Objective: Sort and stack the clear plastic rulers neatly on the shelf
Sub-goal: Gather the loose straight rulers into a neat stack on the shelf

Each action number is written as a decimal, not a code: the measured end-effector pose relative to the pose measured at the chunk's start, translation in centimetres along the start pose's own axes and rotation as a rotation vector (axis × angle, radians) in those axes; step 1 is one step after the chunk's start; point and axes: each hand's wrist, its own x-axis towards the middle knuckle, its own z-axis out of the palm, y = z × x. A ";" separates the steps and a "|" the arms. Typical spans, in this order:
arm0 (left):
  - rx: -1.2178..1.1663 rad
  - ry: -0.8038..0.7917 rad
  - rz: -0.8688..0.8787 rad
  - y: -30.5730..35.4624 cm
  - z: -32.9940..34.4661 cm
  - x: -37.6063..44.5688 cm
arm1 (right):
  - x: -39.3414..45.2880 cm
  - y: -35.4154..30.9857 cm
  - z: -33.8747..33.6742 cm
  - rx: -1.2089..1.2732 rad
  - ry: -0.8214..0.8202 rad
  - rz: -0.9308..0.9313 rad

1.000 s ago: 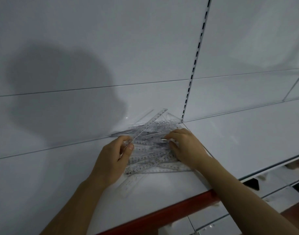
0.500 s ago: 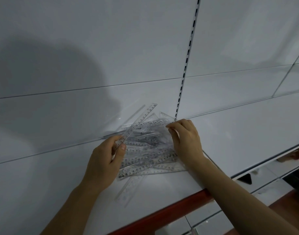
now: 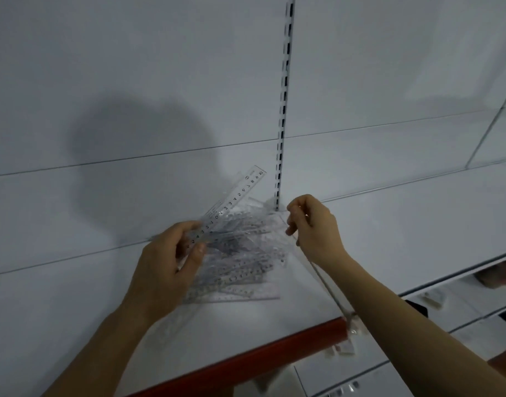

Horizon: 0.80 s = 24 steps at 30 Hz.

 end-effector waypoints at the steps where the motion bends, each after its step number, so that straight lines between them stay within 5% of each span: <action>1: -0.011 0.007 0.005 1.2 1.0 0.1 | -0.1 0.7 -1.4 -0.033 0.002 0.014; 10: -0.154 -0.030 0.103 14.0 15.5 3.4 | 0.1 7.5 -19.7 0.169 0.070 0.271; 18: -0.401 -0.138 0.174 24.9 30.1 9.0 | -1.9 12.4 -36.0 0.287 0.366 0.274; 24: -0.429 -0.278 0.306 31.2 37.9 13.4 | -2.0 16.5 -45.0 0.327 0.420 0.348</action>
